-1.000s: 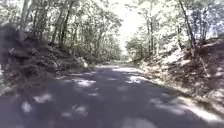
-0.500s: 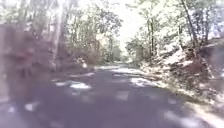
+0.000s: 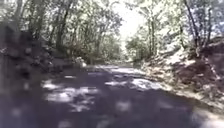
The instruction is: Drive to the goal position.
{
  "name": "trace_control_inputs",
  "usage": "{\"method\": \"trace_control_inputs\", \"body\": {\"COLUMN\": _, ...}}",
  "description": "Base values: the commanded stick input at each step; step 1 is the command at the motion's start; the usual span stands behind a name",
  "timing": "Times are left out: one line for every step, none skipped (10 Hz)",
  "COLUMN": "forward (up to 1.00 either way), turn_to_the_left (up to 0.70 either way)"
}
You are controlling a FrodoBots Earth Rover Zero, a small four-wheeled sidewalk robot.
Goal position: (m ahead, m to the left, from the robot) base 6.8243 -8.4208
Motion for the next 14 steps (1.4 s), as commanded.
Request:
{"method": "trace_control_inputs", "body": {"forward": 0.45, "turn_to_the_left": -0.27}}
{"method": "trace_control_inputs", "body": {"forward": 0.45, "turn_to_the_left": -0.27}}
{"method": "trace_control_inputs", "body": {"forward": 0.45, "turn_to_the_left": -0.27}}
{"method": "trace_control_inputs", "body": {"forward": 0.45, "turn_to_the_left": -0.12}}
{"method": "trace_control_inputs", "body": {"forward": 0.45, "turn_to_the_left": 0.00}}
{"method": "trace_control_inputs", "body": {"forward": 0.45, "turn_to_the_left": 0.00}}
{"method": "trace_control_inputs", "body": {"forward": 0.45, "turn_to_the_left": 0.00}}
{"method": "trace_control_inputs", "body": {"forward": 0.45, "turn_to_the_left": 0.00}}
{"method": "trace_control_inputs", "body": {"forward": 0.45, "turn_to_the_left": 0.00}}
{"method": "trace_control_inputs", "body": {"forward": 0.45, "turn_to_the_left": 0.00}}
{"method": "trace_control_inputs", "body": {"forward": 0.45, "turn_to_the_left": 0.00}}
{"method": "trace_control_inputs", "body": {"forward": 0.45, "turn_to_the_left": 0.00}}
{"method": "trace_control_inputs", "body": {"forward": 0.45, "turn_to_the_left": 0.00}}
{"method": "trace_control_inputs", "body": {"forward": 0.45, "turn_to_the_left": 0.00}}
